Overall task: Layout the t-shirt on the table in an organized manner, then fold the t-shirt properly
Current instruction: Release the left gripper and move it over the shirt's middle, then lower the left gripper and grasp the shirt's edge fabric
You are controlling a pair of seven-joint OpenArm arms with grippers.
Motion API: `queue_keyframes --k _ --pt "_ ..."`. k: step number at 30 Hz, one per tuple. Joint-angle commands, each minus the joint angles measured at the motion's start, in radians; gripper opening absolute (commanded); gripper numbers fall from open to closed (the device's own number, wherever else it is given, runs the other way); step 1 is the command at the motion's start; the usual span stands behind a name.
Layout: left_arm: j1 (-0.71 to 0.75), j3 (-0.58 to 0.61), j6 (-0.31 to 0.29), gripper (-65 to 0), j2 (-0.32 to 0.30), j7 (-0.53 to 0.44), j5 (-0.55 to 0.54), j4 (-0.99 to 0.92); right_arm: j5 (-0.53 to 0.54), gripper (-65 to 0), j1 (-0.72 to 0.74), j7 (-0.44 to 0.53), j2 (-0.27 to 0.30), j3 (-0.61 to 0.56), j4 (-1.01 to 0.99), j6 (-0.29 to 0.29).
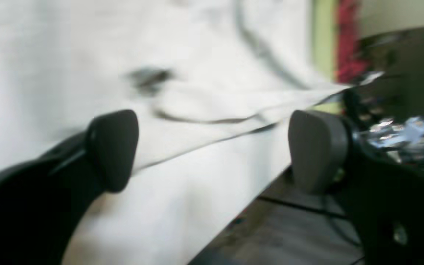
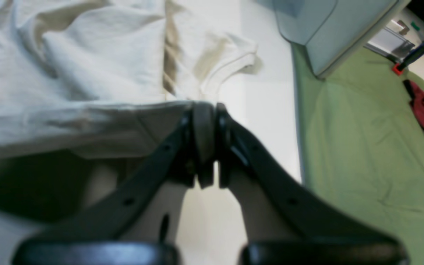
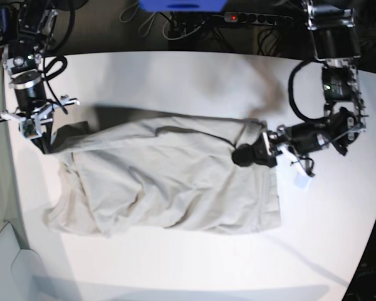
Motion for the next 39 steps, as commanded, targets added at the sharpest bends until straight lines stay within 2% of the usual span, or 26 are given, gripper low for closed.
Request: queue_keyframes --k 1,5,10,15,21,29,32,35,39 --pt "0.001 0.007 0.006 -2.0 0.023 -0.001 0.000 0.013 0.018 -65.0 0.005 0.030 0.010 0.004 0.015 -0.008" --pt "0.038 0.083 0.006 -2.0 0.113 -0.004 0.113 0.061 0.018 -65.0 0.005 0.030 0.013 0.003 0.015 -0.008" --pt "0.075 0.150 0.005 -2.0 0.176 -0.005 0.230 0.128 0.018 -65.0 0.025 0.030 0.015 0.009 -0.014 -0.008" --pt "0.075 0.146 0.006 -2.0 0.205 -0.014 0.354 0.136 0.018 -65.0 0.033 0.030 0.015 0.009 -0.037 -0.008" --pt "0.073 0.152 0.008 -2.0 0.210 -0.114 0.471 0.136 0.018 -65.0 0.034 0.030 0.016 0.009 -0.039 -0.008" --pt "0.042 0.146 0.008 -2.0 0.277 -0.134 0.766 0.124 0.018 -65.0 0.034 0.030 0.016 0.009 -0.040 -0.008" --pt "0.006 0.144 0.008 -1.9 0.274 -0.134 0.885 0.108 0.017 -65.0 0.046 0.030 0.018 0.010 -0.042 -0.008" --pt "-0.030 0.077 0.006 -1.9 0.268 -0.136 0.971 0.093 0.015 -65.0 0.046 0.030 0.048 0.012 -0.059 -0.008" --pt "-0.093 0.014 0.005 -1.9 0.199 -0.182 0.983 0.018 0.017 -65.0 0.046 0.030 0.070 0.043 -0.083 -0.008"
